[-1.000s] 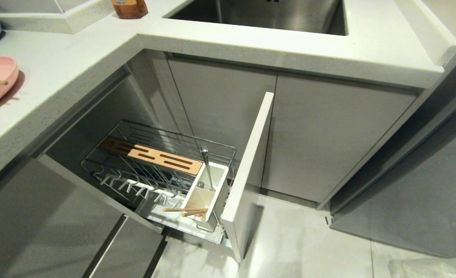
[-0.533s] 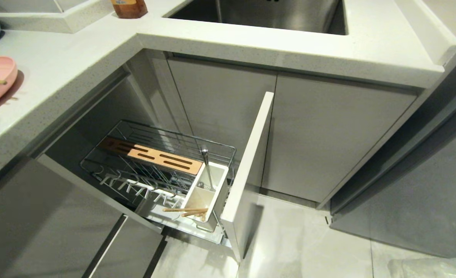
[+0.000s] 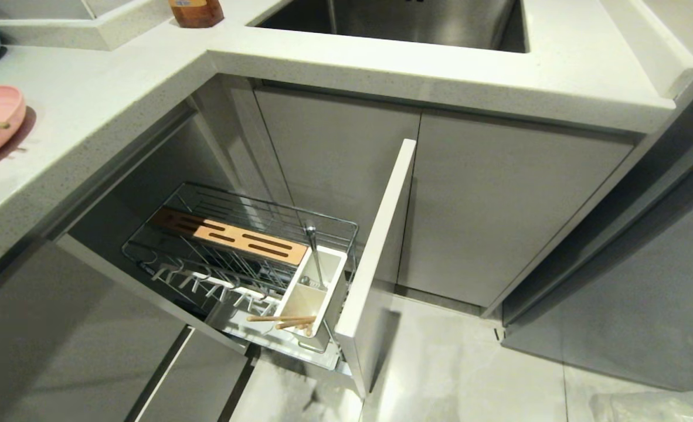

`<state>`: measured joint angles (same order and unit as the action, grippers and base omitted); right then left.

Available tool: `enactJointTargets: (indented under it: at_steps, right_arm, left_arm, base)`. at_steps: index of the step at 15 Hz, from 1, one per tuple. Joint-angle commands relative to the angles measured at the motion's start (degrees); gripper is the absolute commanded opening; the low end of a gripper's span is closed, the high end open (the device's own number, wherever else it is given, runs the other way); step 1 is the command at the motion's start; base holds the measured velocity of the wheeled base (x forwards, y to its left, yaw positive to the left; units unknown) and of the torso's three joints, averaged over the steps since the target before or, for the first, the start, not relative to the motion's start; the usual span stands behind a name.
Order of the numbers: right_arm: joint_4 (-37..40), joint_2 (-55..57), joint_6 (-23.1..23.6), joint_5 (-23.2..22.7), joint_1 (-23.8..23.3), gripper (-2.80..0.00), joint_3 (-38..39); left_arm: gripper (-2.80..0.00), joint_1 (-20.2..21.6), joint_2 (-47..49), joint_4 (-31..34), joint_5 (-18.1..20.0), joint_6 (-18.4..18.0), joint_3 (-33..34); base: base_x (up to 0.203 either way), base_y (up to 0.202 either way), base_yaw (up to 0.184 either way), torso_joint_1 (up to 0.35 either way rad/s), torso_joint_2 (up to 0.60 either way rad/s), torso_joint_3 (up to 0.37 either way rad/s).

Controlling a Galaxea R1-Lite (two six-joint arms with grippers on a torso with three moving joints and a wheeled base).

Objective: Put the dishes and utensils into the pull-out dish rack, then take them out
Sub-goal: Pick up the bowl and place it in the cupboard

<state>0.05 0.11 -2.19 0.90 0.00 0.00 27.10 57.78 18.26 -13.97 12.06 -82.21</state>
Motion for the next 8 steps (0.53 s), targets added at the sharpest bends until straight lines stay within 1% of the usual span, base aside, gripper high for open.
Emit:
enactJointTargets:
  at_steps: [1,4,6,7,8]
  right_arm:
    - [0.0,0.0,0.0,0.0,0.0,-2.8,0.1]
    - [0.0,0.0,0.0,0.0,0.0,-2.8,0.2]
    - [0.0,0.0,0.0,0.0,0.1,-2.8,0.1]
    - [0.0,0.0,-0.1,0.0,0.0,-2.8,0.2]
    - [0.0,0.0,0.0,0.0,0.0,-2.8,0.1]
  left_arm:
    - [-2.8,5.3,3.1,0.4,0.6,0.9,-0.1]
    - [-2.8,12.2,6.3,0.6,1.8,4.0,0.1]
    - [-2.8,17.4,7.7,0.9,2.0,4.5,0.2]
    - [-2.8,20.3,8.4,0.9,2.7,4.5,0.3]
    - [-2.8,23.6,9.5,1.0,4.2,4.5,0.4]
  base:
    - [0.0,0.0,0.0,0.0,0.0,0.0]
    - [0.0,0.0,0.0,0.0,0.0,0.0]
    - [0.0,0.0,0.0,0.0,0.0,0.0]
    - [0.0,0.0,0.0,0.0,0.0,0.0]
    - [0.0,0.0,0.0,0.0,0.0,0.0]
